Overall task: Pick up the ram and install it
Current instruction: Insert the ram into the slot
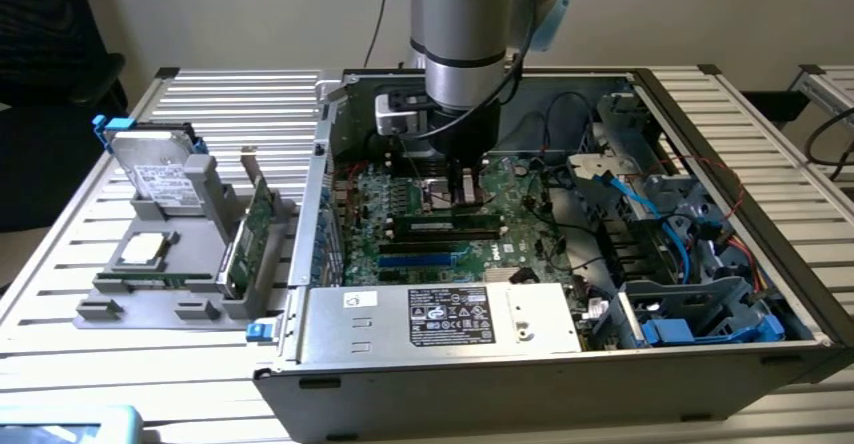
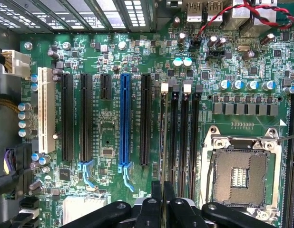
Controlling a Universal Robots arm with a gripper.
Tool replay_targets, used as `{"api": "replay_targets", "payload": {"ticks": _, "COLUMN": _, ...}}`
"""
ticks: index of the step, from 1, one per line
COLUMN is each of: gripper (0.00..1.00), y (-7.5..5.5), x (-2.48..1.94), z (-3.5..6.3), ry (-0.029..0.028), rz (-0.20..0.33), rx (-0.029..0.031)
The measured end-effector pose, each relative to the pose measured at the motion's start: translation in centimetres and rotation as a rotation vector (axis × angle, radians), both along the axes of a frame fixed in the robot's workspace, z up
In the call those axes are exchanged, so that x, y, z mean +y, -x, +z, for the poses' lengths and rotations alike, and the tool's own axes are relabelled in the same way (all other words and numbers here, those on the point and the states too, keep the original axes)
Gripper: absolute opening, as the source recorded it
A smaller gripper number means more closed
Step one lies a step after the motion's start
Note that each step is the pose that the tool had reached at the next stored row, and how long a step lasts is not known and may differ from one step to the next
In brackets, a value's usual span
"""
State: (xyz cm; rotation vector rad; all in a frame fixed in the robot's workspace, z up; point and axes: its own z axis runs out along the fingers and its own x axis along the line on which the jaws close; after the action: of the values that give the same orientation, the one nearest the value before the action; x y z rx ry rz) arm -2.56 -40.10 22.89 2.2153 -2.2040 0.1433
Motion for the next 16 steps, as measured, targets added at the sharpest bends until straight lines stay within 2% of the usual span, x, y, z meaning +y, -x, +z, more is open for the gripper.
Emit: {"api": "replay_targets", "payload": {"ticks": 16, "gripper": 0.13, "y": 0.0, "x": 0.07, "z": -0.03, "ry": 0.0002, "rz": 0.007, "rx": -0.0013}}
